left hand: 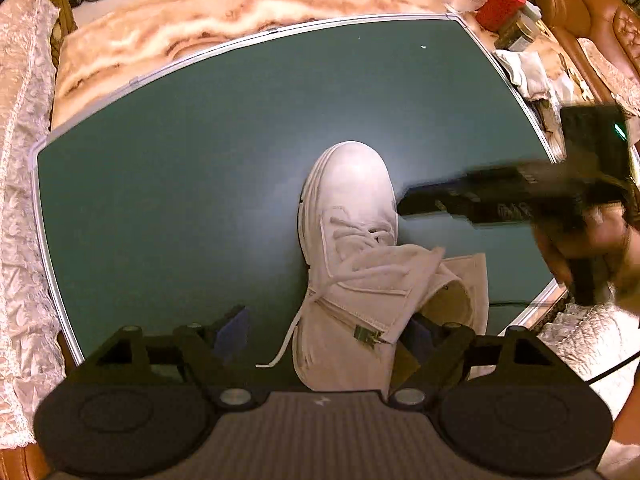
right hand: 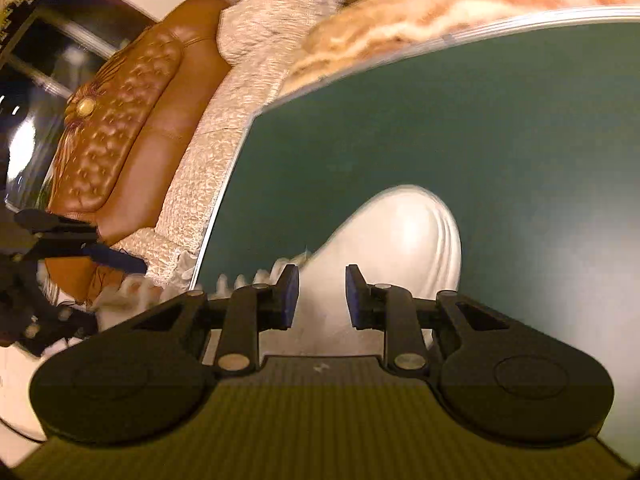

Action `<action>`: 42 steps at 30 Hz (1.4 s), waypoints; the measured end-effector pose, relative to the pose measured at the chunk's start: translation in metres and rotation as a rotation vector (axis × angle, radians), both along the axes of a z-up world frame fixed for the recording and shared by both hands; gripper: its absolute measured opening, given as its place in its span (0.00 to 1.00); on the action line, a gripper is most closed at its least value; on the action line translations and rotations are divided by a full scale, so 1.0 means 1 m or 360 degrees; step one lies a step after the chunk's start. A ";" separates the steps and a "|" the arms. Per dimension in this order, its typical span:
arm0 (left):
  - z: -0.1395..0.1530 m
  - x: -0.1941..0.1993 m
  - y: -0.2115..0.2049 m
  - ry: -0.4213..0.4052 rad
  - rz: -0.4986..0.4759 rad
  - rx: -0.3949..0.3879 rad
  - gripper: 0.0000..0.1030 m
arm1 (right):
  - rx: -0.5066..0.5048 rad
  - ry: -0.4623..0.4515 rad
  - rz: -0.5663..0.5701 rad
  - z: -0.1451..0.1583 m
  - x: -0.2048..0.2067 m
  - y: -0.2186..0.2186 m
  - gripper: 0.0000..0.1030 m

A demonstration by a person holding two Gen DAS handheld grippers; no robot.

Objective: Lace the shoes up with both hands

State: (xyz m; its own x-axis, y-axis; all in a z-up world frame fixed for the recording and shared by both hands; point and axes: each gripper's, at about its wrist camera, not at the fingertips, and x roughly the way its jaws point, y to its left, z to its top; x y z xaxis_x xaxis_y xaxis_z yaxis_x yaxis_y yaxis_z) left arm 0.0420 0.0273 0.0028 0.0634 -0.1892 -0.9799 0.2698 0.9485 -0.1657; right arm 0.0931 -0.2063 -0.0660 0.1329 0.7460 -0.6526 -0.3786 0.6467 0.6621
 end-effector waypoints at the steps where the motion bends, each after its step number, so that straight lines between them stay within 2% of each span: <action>1: -0.002 0.000 0.000 0.0009 0.0016 0.0005 0.84 | 0.0042 -0.0025 0.0046 -0.004 0.011 0.005 0.29; 4: -0.007 0.005 0.004 0.0027 0.0037 0.0028 0.85 | 0.0038 -0.0169 0.0248 -0.015 0.044 0.030 0.29; 6: -0.006 0.007 0.004 -0.0001 -0.0025 0.0091 0.88 | -0.0031 -0.0213 0.0360 -0.023 0.063 0.046 0.29; 9: -0.006 0.019 0.009 -0.0035 -0.0085 0.0185 0.92 | -0.0350 -0.0323 0.0582 -0.032 0.064 0.063 0.29; 10: -0.005 0.024 0.011 -0.0042 -0.0089 0.0204 0.93 | -0.0360 -0.0317 0.0600 -0.032 0.062 0.059 0.29; 11: -0.005 0.027 0.012 -0.0060 -0.0101 0.0243 0.93 | -0.0343 -0.0239 0.0568 -0.036 0.061 0.051 0.29; 13: -0.004 0.033 0.009 -0.0137 -0.0151 0.0394 0.93 | -0.0325 -0.0069 0.0512 -0.046 0.054 0.033 0.29; 14: -0.003 0.037 0.009 -0.0191 -0.0153 0.0476 0.93 | -0.0359 -0.0044 0.0522 -0.050 0.045 0.027 0.29; 15: -0.002 0.043 0.011 -0.0219 -0.0124 0.0499 0.90 | -0.0390 -0.0029 0.0541 -0.055 0.034 0.022 0.31; 18: -0.002 0.067 0.021 -0.0244 0.0004 0.0442 0.88 | -0.0390 0.0045 0.0606 -0.064 -0.012 0.015 0.31; 20: -0.003 0.081 0.027 -0.0262 0.0077 0.0416 0.88 | -0.0341 0.0029 0.0605 -0.062 -0.040 0.012 0.31; 22: -0.004 0.092 0.034 -0.0239 0.0178 0.0366 0.88 | -0.0275 0.0047 0.0505 -0.059 -0.049 0.009 0.31; 25: -0.005 0.092 0.041 -0.0207 0.0301 0.0323 0.88 | -0.0111 0.0137 0.0296 -0.063 -0.040 -0.001 0.34; 27: -0.002 0.083 0.043 -0.0228 0.0370 0.0326 0.88 | -0.0066 0.0143 0.0251 -0.068 -0.034 0.000 0.34; 31: 0.005 0.058 0.052 -0.0316 0.0530 0.0342 0.88 | -0.0066 0.0107 0.0280 -0.077 -0.036 0.011 0.35; 33: 0.009 0.042 0.058 -0.0367 0.0606 0.0329 0.92 | -0.0072 0.0072 0.0265 -0.077 -0.038 0.009 0.35; 35: 0.014 0.022 0.060 -0.0433 0.0680 0.0331 0.93 | -0.0077 0.0055 0.0245 -0.079 -0.041 0.006 0.40; 39: 0.028 -0.029 0.070 -0.0663 0.0902 0.0242 0.93 | -0.0107 -0.0019 0.0226 -0.074 -0.039 0.016 0.44; 42: 0.024 -0.063 0.083 -0.0741 0.1095 0.0155 0.96 | -0.0117 -0.0086 0.0160 -0.069 -0.044 0.022 0.44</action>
